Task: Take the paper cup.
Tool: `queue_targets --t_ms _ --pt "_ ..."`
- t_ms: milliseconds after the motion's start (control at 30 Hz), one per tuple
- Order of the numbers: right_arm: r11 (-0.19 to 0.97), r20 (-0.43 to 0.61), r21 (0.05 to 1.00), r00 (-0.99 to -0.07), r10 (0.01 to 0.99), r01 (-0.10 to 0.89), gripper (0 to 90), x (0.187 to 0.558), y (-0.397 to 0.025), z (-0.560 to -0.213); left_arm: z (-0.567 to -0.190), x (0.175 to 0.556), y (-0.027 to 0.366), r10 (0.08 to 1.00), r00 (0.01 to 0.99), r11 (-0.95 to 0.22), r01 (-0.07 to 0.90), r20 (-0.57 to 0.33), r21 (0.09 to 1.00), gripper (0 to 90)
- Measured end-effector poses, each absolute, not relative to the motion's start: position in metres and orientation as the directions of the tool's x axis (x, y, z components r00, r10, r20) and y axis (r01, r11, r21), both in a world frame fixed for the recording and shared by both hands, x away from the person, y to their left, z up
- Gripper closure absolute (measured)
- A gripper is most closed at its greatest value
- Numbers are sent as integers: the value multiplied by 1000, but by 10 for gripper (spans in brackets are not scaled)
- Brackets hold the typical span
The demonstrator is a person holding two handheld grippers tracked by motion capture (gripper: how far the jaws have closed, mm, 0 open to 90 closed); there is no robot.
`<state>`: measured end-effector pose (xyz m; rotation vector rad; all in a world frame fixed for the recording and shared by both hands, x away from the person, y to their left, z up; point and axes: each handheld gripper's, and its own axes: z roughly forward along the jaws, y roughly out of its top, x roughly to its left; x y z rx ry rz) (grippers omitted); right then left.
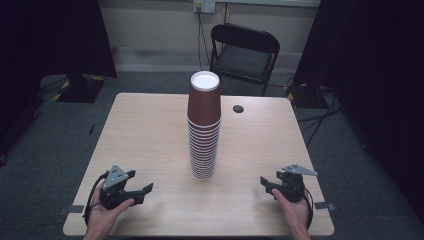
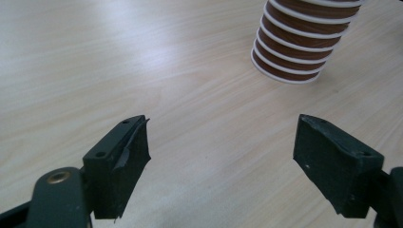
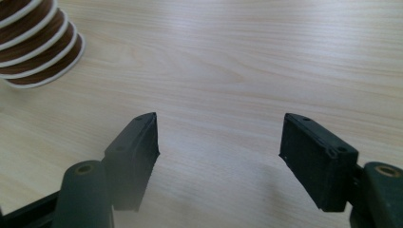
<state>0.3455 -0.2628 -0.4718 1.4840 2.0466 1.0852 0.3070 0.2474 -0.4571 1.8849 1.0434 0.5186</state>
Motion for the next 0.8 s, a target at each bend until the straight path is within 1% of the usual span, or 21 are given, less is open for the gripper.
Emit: queue_targets --t_ms 100,133,233,300,400,467,600,667,800 --pt "145 134 771 -380 915 620 291 345 -262 -469 -457 307 246 830 555 -243 447 -54 861 190" --pt "146 140 777 -393 909 613 320 345 -261 -467 -457 306 243 822 567 -250 444 -54 861 187" --pt "149 160 781 -424 891 606 315 344 -260 -465 -456 306 238 808 587 -259 441 -58 860 181" --pt "164 147 789 -441 885 592 315 342 -256 -463 -456 306 237 804 592 -264 439 -56 859 183" --pt "162 181 794 -482 857 586 315 337 -250 -460 -456 308 238 797 596 -248 469 -97 848 173" --pt "165 180 803 -496 849 573 315 335 -246 -457 -457 308 239 803 589 -245 472 -95 847 173" --pt "177 179 821 -538 823 543 307 335 -238 -445 -458 309 243 806 584 -241 479 -101 844 173" --pt "183 178 825 -553 814 535 282 338 -233 -439 -460 308 245 806 584 -251 480 -93 841 173" --pt "187 181 839 -586 790 512 265 340 -224 -427 -458 306 246 804 589 -252 470 -88 846 173"
